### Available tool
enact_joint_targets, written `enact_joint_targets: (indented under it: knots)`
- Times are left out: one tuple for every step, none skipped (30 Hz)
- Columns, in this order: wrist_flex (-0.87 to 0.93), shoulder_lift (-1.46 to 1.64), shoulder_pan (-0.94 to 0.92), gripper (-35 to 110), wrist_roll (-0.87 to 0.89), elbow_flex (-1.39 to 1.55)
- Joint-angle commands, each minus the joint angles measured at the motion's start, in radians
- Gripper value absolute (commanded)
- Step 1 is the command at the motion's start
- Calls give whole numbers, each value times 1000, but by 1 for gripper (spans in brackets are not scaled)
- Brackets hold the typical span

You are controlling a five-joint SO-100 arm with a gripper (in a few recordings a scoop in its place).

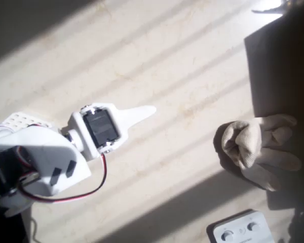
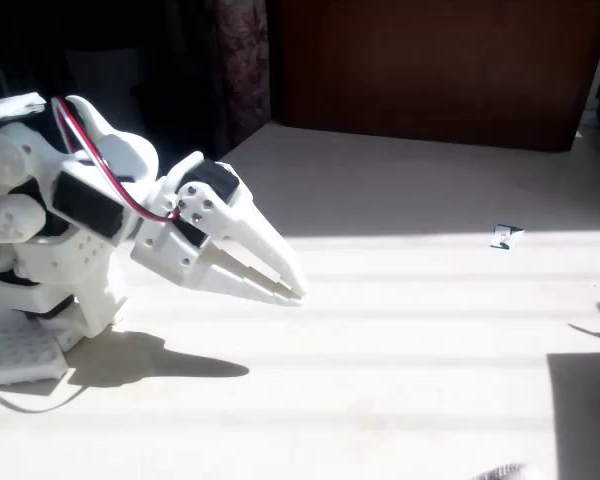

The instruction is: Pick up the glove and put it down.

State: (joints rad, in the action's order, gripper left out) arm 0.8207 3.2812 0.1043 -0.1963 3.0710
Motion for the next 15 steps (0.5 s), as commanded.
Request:
enact_joint_targets:
  knots:
    - [-2,8,-8,1,5,15]
    - [-2,8,-8,1,5,15]
    - [-2,8,-8,1,5,15]
    - [-2,8,-8,1,5,15]
    - [-2,8,-8,1,5,15]
    - [-2,8,-8,1,5,15]
    - [-2,8,-8,1,5,15]
    - [-2,8,-8,0,5,15]
    - [0,8,-8,0,5,15]
    - [6,8,-6,0,5,15]
    - [23,8,-6,0,5,15]
    - [51,8,-6,0,5,11]
    - [89,8,-6,0,5,3]
    - [137,8,-6,0,5,0]
    - [186,8,-6,0,3,-2]
